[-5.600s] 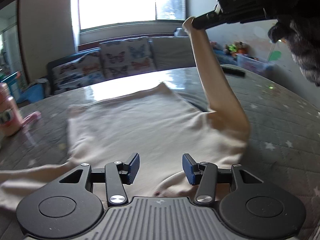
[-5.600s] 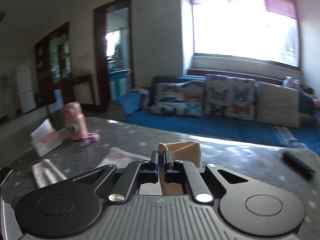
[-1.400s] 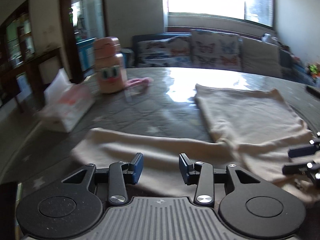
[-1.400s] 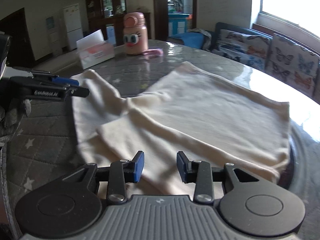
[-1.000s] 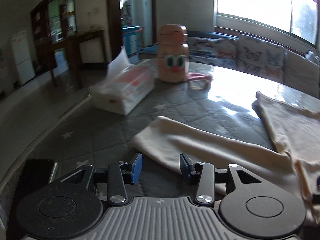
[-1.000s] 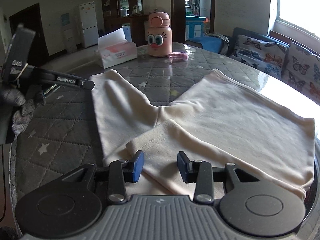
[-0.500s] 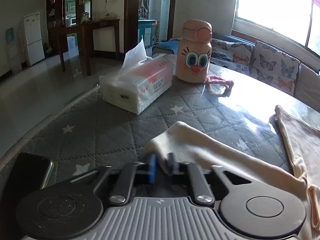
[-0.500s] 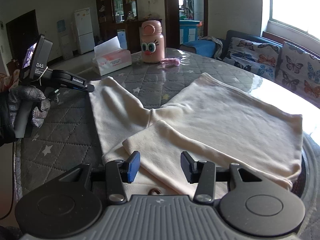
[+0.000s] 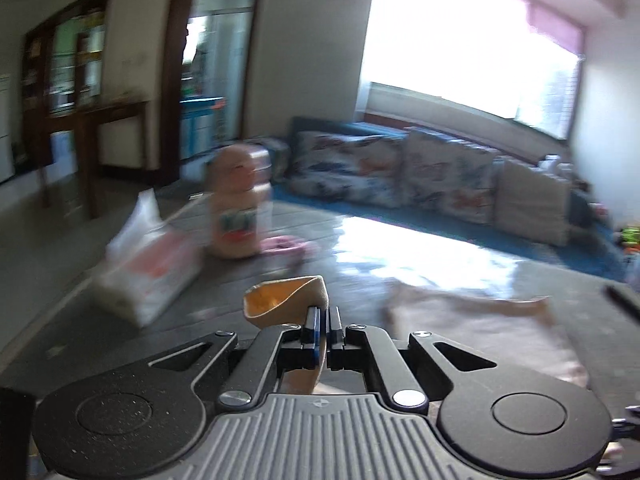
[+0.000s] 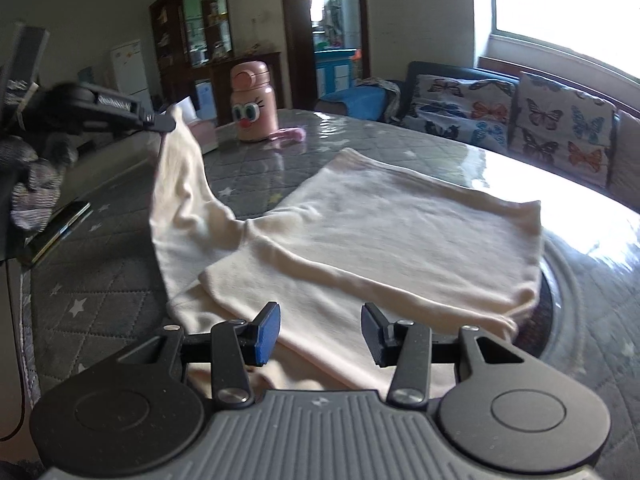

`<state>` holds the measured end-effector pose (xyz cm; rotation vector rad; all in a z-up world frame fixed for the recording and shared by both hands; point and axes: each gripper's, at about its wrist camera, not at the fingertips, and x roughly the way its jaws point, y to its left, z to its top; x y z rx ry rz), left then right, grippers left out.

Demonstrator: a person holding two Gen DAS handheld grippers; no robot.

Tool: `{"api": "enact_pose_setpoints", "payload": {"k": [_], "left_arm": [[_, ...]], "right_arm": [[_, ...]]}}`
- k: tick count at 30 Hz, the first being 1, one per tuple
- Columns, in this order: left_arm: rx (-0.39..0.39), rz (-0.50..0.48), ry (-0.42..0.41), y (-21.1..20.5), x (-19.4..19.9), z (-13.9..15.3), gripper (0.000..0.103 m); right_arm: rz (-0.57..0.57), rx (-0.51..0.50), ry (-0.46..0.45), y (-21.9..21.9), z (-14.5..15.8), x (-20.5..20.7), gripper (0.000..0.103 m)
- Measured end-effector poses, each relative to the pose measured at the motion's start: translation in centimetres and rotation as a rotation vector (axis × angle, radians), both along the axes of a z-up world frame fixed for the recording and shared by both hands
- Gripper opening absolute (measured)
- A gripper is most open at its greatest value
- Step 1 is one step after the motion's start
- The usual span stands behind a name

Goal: Fold clothes
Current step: 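Lift the sleeve and fold it across the shirt body with the left gripper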

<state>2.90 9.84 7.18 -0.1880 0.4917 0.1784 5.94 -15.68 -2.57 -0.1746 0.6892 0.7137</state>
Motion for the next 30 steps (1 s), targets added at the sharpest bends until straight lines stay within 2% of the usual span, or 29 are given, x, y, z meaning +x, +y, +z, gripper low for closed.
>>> {"api": "enact_pose_setpoints", "payload": {"k": [8, 17, 24, 30], "left_arm": [[-0.021, -0.255, -0.05, -8.0, 1.7, 2.0, 0.003], [-0.042, -0.478, -0.001, -15.0, 3.1, 0.4, 0.003], [-0.022, -0.591, 0.073, -18.0, 3.4, -2.0, 0.005], [-0.004, -0.635, 0.065, -18.2, 2.3, -2.1, 0.01]], "right_arm": [[-0.071, 0.019, -0.007, -3.4, 0.2, -0.3, 0.045], [-0.143, 0.031, 0.012, -6.3, -0.4, -0.3, 0.045], [-0.181, 0.045, 0.039, -7.6, -0.7, 0.0, 0.045], [-0.193, 0.038, 0.061, -8.3, -1.0, -0.4, 0.045]]}}
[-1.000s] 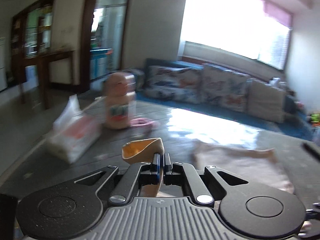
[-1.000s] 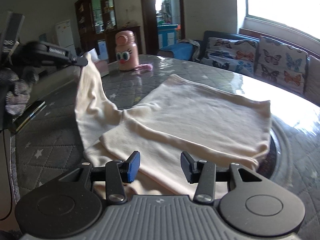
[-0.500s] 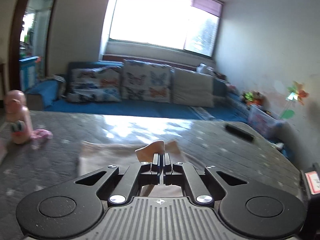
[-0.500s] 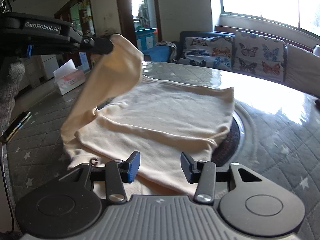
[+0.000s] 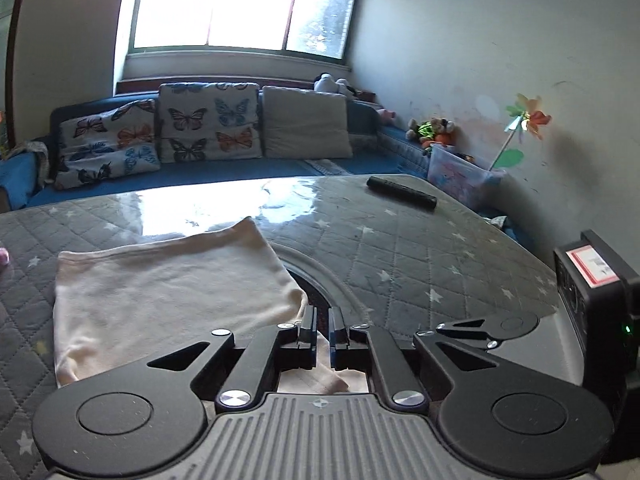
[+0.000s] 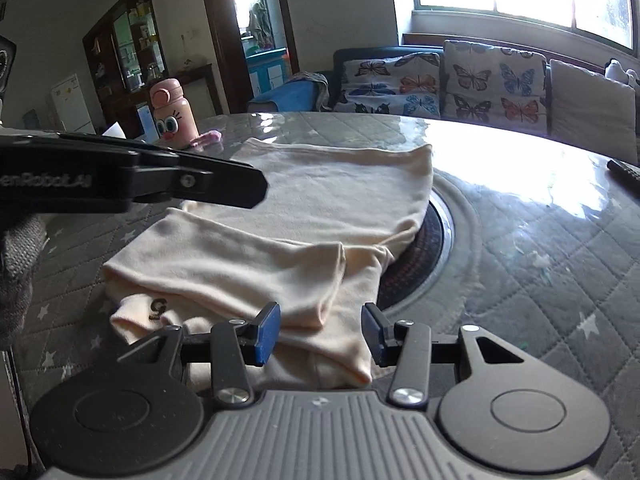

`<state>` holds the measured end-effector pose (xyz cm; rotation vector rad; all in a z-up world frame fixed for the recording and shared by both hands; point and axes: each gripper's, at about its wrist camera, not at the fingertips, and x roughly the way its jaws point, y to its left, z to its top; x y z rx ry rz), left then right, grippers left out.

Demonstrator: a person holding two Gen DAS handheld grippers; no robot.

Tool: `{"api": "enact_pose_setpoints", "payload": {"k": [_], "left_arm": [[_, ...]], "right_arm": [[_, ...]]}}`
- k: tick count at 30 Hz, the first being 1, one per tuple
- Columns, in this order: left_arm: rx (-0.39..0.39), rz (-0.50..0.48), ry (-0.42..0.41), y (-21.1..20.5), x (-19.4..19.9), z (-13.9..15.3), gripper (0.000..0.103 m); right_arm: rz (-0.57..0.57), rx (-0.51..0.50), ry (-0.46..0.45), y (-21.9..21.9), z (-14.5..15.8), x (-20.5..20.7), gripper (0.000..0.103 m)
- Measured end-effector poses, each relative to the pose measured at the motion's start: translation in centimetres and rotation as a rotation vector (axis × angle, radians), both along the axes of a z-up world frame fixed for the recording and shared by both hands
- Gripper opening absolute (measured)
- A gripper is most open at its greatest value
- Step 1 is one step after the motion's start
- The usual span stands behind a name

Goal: Fold clothes
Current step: 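Lift the sleeve and fold it across the shirt body with the left gripper, then release the sleeve with the left gripper and smooth the folded side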

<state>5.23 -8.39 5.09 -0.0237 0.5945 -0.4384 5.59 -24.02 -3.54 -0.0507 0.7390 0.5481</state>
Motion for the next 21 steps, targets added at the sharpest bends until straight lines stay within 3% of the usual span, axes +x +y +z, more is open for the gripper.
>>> {"api": "enact_pose_setpoints", "payload": {"k": [6, 13, 18, 21], "left_arm": [[0.076, 0.095, -0.017, 4.1, -0.7, -0.2, 0.021], [0.188, 0.217, 0.06, 9.1, -2.0, -3.4, 0.029], [0.2, 0.267, 0.102, 11.1, -3.1, -5.2, 0.035], [0.197, 0.278, 0.113, 11.7, -3.4, -5.7, 0.047]], "right_arm": [[-0.006, 0.007, -0.008, -0.8, 0.8, 0.0, 0.045], [0.0, 0.008, -0.004, 1.1, 0.4, 2.5, 0.044], [-0.011, 0.0, 0.015, 2.5, -0.7, 4.3, 0.037], [-0.018, -0.012, 0.029, 3.1, -1.4, 5.0, 0.031]]}}
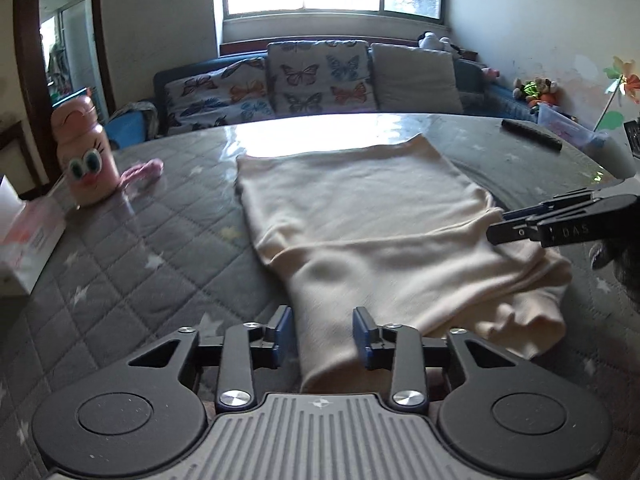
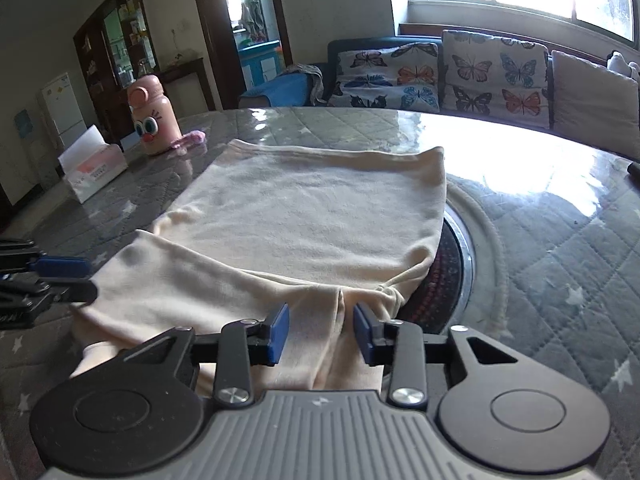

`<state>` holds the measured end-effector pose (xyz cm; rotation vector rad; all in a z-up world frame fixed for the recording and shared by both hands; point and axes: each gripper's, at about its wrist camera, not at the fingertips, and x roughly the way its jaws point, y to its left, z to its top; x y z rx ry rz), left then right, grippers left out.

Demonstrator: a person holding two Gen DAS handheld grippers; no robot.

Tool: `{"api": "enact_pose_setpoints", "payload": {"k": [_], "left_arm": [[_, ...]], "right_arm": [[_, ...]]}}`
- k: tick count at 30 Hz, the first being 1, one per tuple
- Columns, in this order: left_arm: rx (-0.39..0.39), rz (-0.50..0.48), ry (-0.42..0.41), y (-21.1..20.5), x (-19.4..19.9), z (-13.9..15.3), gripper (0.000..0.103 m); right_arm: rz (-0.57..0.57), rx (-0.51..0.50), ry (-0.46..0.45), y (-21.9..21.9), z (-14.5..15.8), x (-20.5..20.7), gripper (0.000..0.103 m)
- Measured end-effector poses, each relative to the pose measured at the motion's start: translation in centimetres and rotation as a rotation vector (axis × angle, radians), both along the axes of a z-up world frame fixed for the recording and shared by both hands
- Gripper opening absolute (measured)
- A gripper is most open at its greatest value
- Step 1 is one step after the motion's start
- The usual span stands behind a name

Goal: Fold clothes
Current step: 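Release the sleeve with the left gripper and smooth the folded side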

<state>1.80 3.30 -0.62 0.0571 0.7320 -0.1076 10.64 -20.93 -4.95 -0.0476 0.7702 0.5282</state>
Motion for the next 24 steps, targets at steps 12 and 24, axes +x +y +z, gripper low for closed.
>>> {"api": "enact_pose_setpoints", "payload": {"k": [12, 24], "left_arm": [[0.03, 0.005, -0.007, 0.3, 0.2, -0.2, 0.069], [0.077, 0.044, -0.051, -0.1, 4.6, 0.7, 0.083]], "right_arm": [[-0.05, -0.026, -0.039, -0.2, 0.8, -0.4, 0.003], [0.026, -0.014, -0.084, 0.7, 2.0, -1.2, 0.012]]}}
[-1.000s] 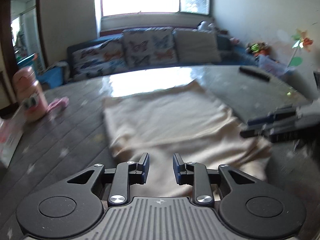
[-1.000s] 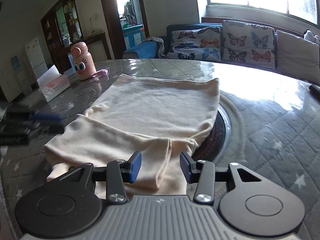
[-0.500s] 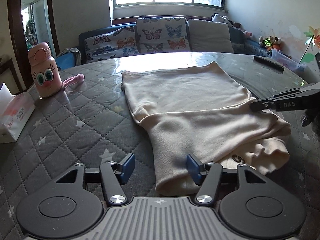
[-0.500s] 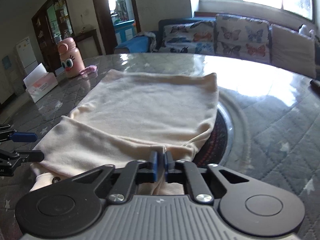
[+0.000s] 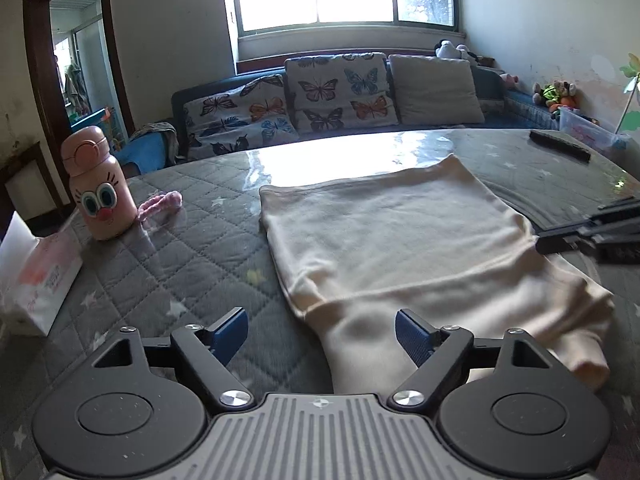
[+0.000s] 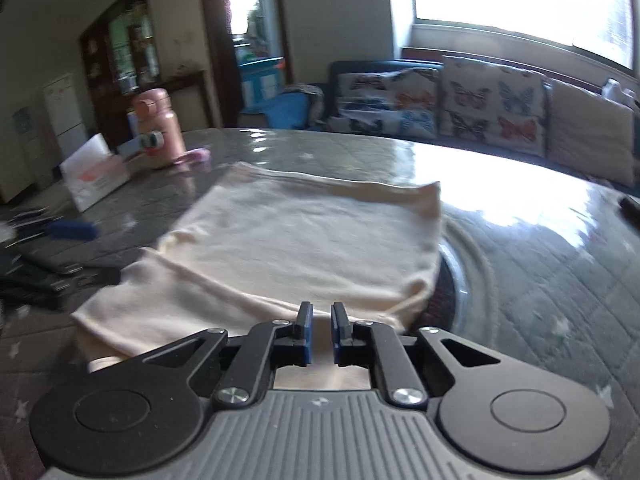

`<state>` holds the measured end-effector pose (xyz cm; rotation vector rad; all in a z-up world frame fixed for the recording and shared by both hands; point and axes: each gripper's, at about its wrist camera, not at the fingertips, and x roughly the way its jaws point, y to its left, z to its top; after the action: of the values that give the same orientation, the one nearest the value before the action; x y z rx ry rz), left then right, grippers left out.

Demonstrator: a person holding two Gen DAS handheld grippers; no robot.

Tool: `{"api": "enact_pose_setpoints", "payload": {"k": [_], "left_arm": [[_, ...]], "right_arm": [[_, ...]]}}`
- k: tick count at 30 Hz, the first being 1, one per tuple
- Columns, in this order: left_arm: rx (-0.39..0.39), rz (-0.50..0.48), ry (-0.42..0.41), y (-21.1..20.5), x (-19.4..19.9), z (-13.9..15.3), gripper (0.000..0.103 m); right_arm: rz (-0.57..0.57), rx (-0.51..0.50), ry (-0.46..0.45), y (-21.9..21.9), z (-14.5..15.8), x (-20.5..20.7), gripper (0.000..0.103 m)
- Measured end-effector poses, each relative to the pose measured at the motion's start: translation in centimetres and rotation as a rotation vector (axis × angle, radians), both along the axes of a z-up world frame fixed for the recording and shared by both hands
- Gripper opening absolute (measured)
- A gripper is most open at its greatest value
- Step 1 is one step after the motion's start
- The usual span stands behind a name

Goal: Fold clothes
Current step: 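Release the sleeve with the left gripper and smooth the folded side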

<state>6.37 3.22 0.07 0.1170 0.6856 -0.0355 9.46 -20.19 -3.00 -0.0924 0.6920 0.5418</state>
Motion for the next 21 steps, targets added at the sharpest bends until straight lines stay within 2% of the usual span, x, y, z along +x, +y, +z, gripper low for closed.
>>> {"api": "enact_pose_setpoints", "payload": {"k": [1, 3, 4, 6, 10, 13, 17, 21], "left_arm": [[0.007, 0.003, 0.004, -0.1, 0.5, -0.2, 0.083], [0.022, 0.012, 0.014, -0.2, 1.5, -0.7, 0.083], [0.025, 0.016, 0.019, -0.2, 1.8, -0.9, 0.083], [0.03, 0.026, 0.032, 0.0, 2.5, -1.4, 0.083], [0.031, 0.043, 0.054, 0.4, 3.3, -2.4, 0.091], [0.028, 0.039, 0.049, 0.5, 3.0, -2.2, 0.09], [0.04, 0.015, 0.028, -0.1, 1.7, -1.5, 0.09], [0.049, -0.022, 0.007, -0.9, 0.0, -0.8, 0.091]], "right_arm": [[0.012, -0.002, 0.0, 0.2, 0.0, 0.0, 0.014], [0.047, -0.018, -0.002, 1.0, -0.3, -0.1, 0.028], [0.059, -0.026, -0.003, 1.3, -0.5, -0.1, 0.031], [0.072, -0.045, -0.001, 1.8, -1.0, 0.1, 0.032], [0.079, -0.069, 0.018, 2.1, -1.9, 0.8, 0.032], [0.086, -0.077, 0.017, 2.1, -1.8, 0.6, 0.032], [0.111, -0.085, 0.005, 2.1, -1.1, -0.6, 0.038], [0.137, -0.098, 0.001, 2.0, -0.8, -1.9, 0.039]]}}
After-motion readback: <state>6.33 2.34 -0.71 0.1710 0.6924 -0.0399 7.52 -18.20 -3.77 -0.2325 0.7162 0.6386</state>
